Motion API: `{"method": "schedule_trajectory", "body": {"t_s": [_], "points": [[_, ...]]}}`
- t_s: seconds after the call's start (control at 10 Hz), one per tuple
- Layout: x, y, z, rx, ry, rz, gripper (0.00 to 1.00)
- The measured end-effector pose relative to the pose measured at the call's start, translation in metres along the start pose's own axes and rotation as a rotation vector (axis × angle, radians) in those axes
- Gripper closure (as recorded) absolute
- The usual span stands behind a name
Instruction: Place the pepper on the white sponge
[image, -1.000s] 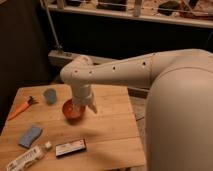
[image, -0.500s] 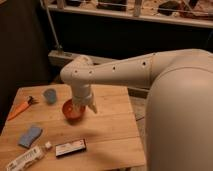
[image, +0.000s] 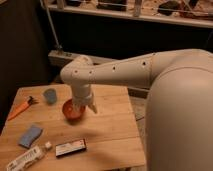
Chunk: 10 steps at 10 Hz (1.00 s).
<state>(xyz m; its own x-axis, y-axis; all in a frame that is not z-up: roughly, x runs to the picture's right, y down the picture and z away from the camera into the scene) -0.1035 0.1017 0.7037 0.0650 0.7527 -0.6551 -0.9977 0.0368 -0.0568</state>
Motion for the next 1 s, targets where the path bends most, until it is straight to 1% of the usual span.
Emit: {"method": "schedule_trajectory", "body": {"t_s": [1.0], "points": [[0.0, 0.0, -0.0002, 0.0, 0.0, 0.0, 0.35]]}}
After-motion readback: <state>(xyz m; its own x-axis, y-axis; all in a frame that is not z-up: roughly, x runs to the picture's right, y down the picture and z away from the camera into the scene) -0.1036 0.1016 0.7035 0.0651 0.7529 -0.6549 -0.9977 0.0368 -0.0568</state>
